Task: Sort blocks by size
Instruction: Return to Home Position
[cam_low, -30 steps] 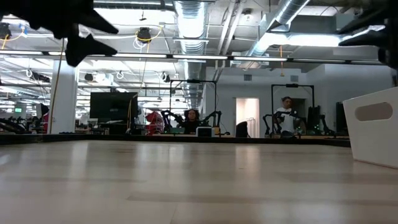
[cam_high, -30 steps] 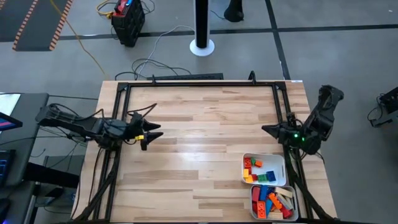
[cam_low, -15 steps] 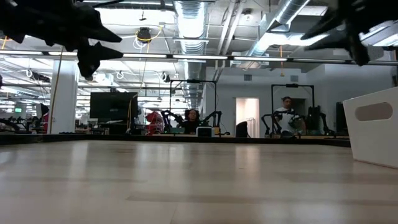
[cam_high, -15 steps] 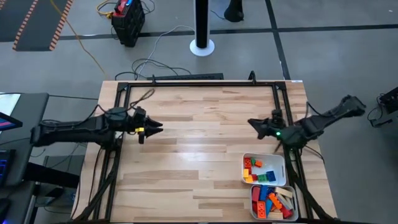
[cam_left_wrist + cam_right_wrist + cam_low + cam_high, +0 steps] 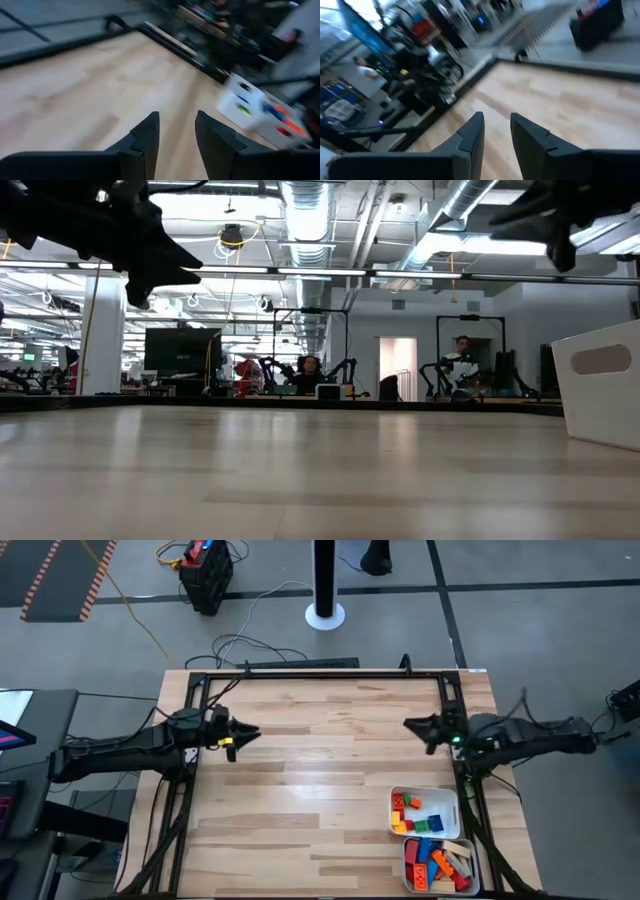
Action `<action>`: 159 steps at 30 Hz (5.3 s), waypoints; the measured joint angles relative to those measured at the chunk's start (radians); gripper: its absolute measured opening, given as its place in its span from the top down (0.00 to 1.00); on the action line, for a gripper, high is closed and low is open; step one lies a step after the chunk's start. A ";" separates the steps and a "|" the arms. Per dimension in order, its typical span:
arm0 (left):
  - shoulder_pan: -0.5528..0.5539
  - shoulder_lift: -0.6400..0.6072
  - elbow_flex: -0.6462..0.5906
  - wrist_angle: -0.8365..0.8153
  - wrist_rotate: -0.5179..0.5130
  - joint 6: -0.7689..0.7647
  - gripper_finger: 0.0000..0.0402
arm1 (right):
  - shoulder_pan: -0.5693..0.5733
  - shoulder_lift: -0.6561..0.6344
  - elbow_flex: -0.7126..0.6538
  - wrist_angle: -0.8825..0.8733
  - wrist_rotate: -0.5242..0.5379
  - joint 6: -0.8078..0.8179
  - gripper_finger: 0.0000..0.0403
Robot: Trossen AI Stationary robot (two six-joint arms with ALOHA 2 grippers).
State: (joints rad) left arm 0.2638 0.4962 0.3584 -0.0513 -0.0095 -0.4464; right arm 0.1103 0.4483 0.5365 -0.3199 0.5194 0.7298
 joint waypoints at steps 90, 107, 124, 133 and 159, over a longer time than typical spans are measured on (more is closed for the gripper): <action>0.000 0.014 0.001 -0.328 -0.181 0.023 0.71 | -0.001 -0.438 -0.359 -0.267 0.004 -0.380 0.70; -0.064 -0.383 -0.224 -0.264 -0.170 0.024 0.71 | -0.001 -0.437 -0.359 -0.267 0.005 -0.382 0.70; -0.119 -0.490 -0.229 -0.225 -0.167 0.024 0.71 | -0.001 -0.436 -0.360 -0.267 0.005 -0.381 0.70; -0.119 -0.490 -0.229 -0.226 -0.167 0.024 0.71 | -0.001 -0.436 -0.360 -0.267 0.005 -0.381 0.70; -0.119 -0.491 -0.229 -0.228 -0.167 0.023 0.71 | -0.001 -0.436 -0.360 -0.267 0.005 -0.381 0.70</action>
State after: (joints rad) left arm 0.1452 0.0056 0.1299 -0.2790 -0.1761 -0.4232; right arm 0.1093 0.0120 0.1764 -0.5869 0.5240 0.3489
